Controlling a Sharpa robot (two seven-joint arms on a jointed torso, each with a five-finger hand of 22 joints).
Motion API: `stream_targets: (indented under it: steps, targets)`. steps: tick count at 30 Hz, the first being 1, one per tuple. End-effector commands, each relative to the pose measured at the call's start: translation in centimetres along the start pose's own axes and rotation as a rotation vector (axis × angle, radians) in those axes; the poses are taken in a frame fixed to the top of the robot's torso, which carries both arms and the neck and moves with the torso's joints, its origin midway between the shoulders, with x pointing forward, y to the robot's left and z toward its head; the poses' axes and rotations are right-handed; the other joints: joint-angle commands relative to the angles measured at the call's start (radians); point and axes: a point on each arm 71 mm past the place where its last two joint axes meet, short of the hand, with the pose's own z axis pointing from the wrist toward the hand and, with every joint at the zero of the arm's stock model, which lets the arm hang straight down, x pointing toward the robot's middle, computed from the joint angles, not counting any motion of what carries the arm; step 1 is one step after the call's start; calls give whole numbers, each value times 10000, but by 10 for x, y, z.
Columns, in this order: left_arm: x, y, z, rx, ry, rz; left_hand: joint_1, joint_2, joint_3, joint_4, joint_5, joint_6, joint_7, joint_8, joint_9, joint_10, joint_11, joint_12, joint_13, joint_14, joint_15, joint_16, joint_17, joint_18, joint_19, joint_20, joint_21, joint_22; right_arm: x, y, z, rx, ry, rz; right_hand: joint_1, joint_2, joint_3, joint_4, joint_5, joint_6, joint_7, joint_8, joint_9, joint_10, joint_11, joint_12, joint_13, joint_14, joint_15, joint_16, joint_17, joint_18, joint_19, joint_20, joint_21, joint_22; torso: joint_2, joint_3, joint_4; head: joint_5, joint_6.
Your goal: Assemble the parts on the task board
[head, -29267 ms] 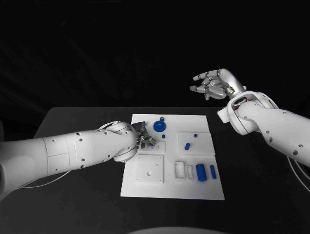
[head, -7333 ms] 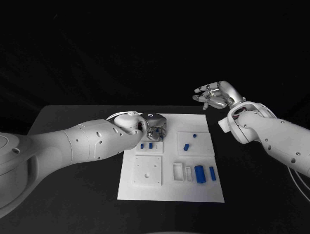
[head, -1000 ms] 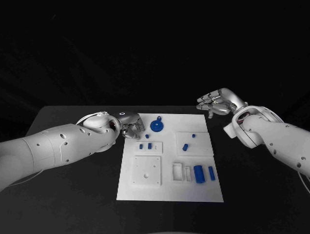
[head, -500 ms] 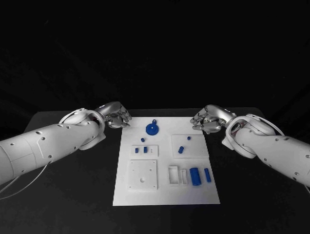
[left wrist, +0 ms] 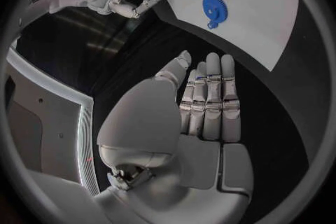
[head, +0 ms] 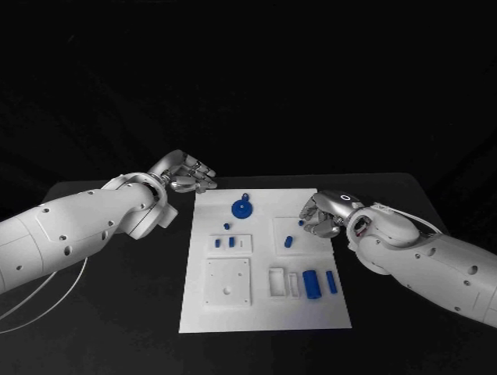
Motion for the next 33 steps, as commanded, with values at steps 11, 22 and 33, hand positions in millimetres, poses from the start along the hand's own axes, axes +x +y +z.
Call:
stream_targets:
  steps: [11,22,33]
  targets:
    - [-1,-2,-1,-236,-317,-1625,-133,-4,-143,12,-12,-19,20,-4,0,-125,95,-32,9,161,15,-324,324,-101,172,17,-2,-763,5,9,3,398,-817,-960,55,-201,158,190,-59,-138,4,-29,-12,-53,-3,-23,-4,62,38,2,31,84,156,36,-116,23,-1,1,-5,44,-46]
    - [0,-1,-1,-336,-224,-1725,-140,7,-144,17,-9,-15,25,-1,1,-142,102,-36,9,161,17,-340,340,-102,170,16,-4,-790,14,11,5,371,-513,-991,86,-28,363,270,-57,72,-56,-11,3,267,-96,-17,1,110,6,21,72,51,212,10,-135,78,-4,-2,-15,92,-100]
    - [0,1,0,-464,-102,-1751,-134,20,-144,9,-21,-7,33,-3,0,-206,122,-39,8,150,27,-371,361,-100,166,21,-1,-820,22,14,6,265,-263,-998,200,643,138,50,-35,885,-254,-18,49,1125,-379,-17,26,159,-128,91,163,-126,230,-114,-83,327,-3,-3,1,122,-139]
